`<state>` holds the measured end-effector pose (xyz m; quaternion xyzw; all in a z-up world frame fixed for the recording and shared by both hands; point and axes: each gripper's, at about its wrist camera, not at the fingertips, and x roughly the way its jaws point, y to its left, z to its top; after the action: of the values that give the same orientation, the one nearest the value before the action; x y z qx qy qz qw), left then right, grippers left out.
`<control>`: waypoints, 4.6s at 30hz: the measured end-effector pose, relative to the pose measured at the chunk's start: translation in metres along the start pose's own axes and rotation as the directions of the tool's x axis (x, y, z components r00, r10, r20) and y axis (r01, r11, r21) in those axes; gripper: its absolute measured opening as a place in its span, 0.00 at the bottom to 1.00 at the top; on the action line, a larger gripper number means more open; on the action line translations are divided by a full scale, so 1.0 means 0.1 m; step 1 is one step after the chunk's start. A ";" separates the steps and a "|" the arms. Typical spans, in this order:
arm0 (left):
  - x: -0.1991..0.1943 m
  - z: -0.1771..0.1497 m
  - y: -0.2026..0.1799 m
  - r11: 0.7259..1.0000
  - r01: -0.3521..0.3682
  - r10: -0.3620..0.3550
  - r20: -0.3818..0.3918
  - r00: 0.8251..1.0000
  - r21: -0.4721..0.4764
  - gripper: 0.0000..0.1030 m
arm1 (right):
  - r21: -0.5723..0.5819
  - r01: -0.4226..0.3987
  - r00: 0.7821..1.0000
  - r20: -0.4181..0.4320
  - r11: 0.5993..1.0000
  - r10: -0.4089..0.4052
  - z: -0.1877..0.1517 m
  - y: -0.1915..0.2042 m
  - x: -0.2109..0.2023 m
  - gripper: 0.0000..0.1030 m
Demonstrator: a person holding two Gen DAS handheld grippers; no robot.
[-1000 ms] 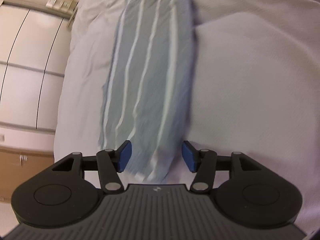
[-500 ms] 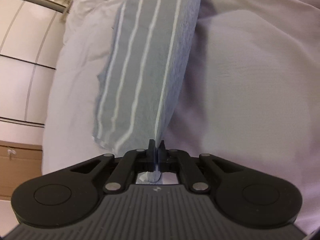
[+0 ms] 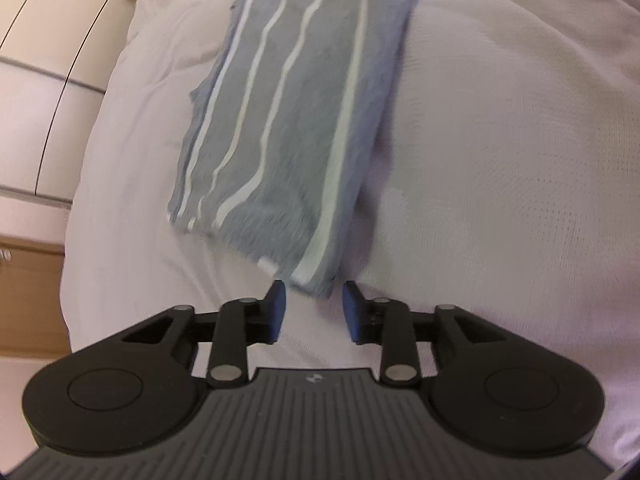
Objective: Fold clothes
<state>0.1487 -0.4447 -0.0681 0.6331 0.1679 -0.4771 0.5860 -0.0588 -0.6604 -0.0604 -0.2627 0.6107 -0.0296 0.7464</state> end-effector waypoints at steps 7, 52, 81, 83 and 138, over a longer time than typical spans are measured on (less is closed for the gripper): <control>-0.11 -0.15 0.51 0.967 0.029 -0.043 -0.050 0.998 -0.252 0.33 | 0.074 -0.023 0.996 0.082 0.997 0.017 0.41 0.06 -0.21 0.33; 2.08 -0.60 1.21 0.574 -0.459 -0.172 0.648 0.742 0.678 0.56 | 0.562 -0.042 0.990 0.134 0.826 -0.041 3.19 1.19 -0.65 0.68; 1.46 0.00 1.92 0.633 -0.253 -0.284 0.524 0.803 0.731 0.03 | 0.506 -0.049 0.959 0.264 0.861 -0.101 3.46 0.99 -0.65 0.03; 1.33 0.21 2.00 0.620 -0.234 -0.291 0.496 0.818 0.749 0.03 | 0.566 -0.086 0.947 0.302 0.820 -0.109 3.33 0.85 -0.84 0.02; 1.95 4.16 1.85 0.779 0.502 -0.609 0.260 0.750 0.375 0.39 | 0.889 -0.301 0.953 0.293 -0.345 -0.077 -0.73 -0.65 -0.01 0.40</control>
<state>0.2170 -0.9354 -0.0573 0.5289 0.1679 -0.7593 0.3398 -0.1091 -0.7422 -0.0402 0.5180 0.2579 -0.4083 0.7060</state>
